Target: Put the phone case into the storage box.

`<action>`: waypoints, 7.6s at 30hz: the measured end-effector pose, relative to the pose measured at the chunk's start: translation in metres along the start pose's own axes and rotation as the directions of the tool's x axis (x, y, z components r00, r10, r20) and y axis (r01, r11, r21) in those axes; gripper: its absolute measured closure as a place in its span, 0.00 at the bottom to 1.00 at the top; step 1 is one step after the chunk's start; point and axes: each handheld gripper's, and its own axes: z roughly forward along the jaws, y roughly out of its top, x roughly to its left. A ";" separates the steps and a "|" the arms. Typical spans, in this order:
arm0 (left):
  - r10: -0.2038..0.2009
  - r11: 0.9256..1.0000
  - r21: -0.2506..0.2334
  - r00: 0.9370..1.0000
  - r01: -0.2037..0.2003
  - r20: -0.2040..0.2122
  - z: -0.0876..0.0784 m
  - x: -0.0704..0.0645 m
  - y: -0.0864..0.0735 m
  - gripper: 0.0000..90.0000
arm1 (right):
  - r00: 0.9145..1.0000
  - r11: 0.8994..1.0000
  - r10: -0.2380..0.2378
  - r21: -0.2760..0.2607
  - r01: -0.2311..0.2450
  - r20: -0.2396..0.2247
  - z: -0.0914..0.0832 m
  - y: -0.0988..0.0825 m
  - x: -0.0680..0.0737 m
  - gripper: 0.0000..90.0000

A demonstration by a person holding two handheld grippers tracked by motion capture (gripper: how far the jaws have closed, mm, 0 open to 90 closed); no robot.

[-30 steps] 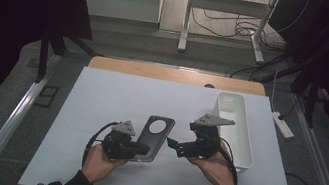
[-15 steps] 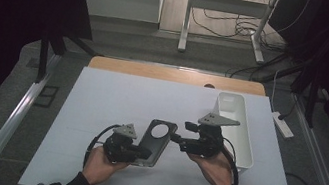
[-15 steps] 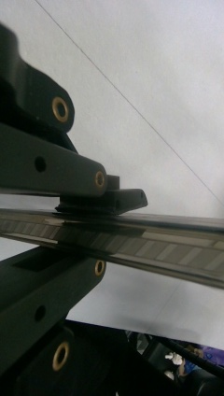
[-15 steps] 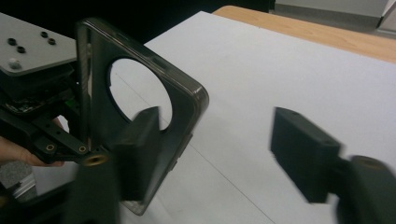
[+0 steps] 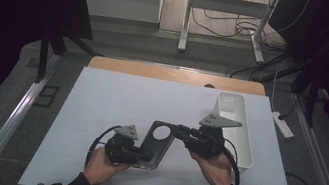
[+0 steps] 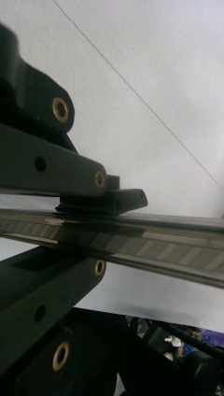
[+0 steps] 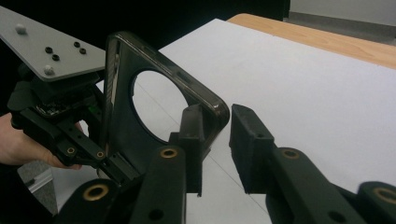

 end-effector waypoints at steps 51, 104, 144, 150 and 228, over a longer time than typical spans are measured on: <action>0.053 0.998 -0.029 0.999 -0.053 -0.008 -0.001 0.000 0.002 0.31 | 0.999 0.999 0.042 -0.021 -0.042 0.009 -0.004 0.002 -0.003 0.90; 0.022 0.992 -0.114 0.949 -0.061 -0.314 -0.081 -0.006 -0.065 0.00 | 0.986 0.996 0.050 -0.084 -0.037 0.156 -0.070 0.036 -0.049 0.91; -0.036 0.999 -0.050 0.898 0.016 -0.439 -0.096 -0.019 -0.106 0.00 | 0.947 0.992 0.034 -0.127 0.007 0.320 -0.105 0.065 -0.110 0.91; -0.041 0.998 -0.060 0.897 0.016 -0.441 -0.098 -0.020 -0.107 0.00 | 0.940 0.992 0.025 -0.124 0.019 0.342 -0.108 0.070 -0.123 0.91; -0.080 0.993 -0.114 0.899 0.034 -0.431 -0.108 -0.021 -0.119 0.00 | 0.904 0.989 -0.030 -0.117 0.087 0.426 -0.068 0.065 -0.238 0.91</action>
